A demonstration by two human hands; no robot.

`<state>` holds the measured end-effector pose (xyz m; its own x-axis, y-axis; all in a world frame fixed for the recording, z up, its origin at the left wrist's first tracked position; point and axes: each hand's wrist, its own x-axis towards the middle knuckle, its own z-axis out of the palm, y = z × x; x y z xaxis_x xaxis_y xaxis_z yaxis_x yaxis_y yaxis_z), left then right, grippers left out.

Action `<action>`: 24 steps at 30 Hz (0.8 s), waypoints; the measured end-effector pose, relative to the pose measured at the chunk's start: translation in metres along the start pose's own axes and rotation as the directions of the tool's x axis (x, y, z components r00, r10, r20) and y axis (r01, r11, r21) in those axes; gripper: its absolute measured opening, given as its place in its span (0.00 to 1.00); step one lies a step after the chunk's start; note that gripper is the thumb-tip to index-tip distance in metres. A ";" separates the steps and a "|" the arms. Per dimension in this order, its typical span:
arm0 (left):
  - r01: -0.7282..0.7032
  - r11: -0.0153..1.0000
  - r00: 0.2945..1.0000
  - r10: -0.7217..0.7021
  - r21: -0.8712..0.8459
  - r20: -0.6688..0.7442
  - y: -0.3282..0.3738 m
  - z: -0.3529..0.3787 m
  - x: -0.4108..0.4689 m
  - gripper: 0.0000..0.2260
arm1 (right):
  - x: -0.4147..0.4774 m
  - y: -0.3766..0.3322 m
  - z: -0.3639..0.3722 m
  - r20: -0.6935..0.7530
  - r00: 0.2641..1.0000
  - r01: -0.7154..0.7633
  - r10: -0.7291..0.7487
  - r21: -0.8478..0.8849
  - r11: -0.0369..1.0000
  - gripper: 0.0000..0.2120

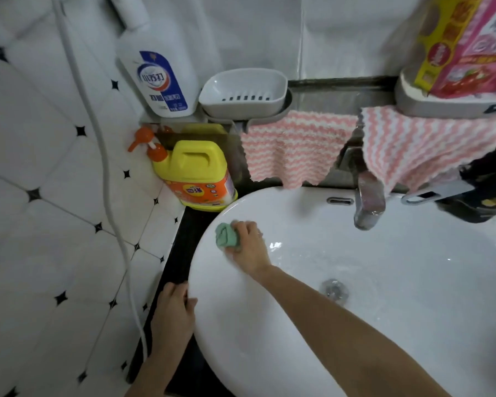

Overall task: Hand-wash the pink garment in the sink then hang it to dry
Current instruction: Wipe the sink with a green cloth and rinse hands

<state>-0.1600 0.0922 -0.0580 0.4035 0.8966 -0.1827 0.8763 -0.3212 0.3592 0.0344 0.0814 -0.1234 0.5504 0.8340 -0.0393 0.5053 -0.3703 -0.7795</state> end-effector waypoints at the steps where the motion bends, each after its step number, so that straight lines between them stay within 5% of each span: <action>1: 0.008 1.000 1.000 -0.008 -0.007 0.006 0.001 0.000 0.000 0.13 | -0.015 -0.001 0.006 0.012 0.999 0.038 -0.038 0.010 0.999 0.28; 6: -0.021 0.998 1.000 0.022 -0.057 0.011 0.001 0.000 -0.002 0.11 | -0.106 0.027 0.024 0.225 0.971 0.035 -0.074 0.173 0.984 0.12; 10: -0.051 0.997 0.999 0.051 -0.059 0.003 0.001 -0.001 -0.003 0.09 | -0.173 0.048 -0.010 0.335 0.935 0.109 -0.117 0.043 0.993 0.16; 13: -0.055 0.998 0.998 0.056 -0.035 0.022 -0.001 -0.002 -0.002 0.07 | -0.210 0.079 -0.047 0.367 0.926 0.075 -0.091 0.057 0.996 0.30; 15: -0.069 0.997 0.997 0.069 -0.021 0.036 -0.002 -0.005 0.001 0.06 | -0.223 0.102 -0.072 0.407 0.913 0.093 -0.039 -0.114 0.989 0.24; 18: -0.091 0.996 0.994 0.092 -0.005 0.051 -0.003 -0.010 0.006 0.05 | -0.228 0.136 -0.109 0.282 0.950 -0.038 0.132 -0.317 0.948 0.13; 24: -0.118 0.991 0.990 0.112 0.069 0.080 -0.004 -0.015 0.008 0.06 | -0.192 0.188 -0.159 -0.098 0.933 -0.340 0.345 -0.549 0.764 0.18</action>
<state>-0.1638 0.1051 -0.0471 0.5191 0.8276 -0.2137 0.8387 -0.4451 0.3137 0.1295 -0.2134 -0.1624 0.7532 0.6105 -0.2450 0.5634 -0.7909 -0.2389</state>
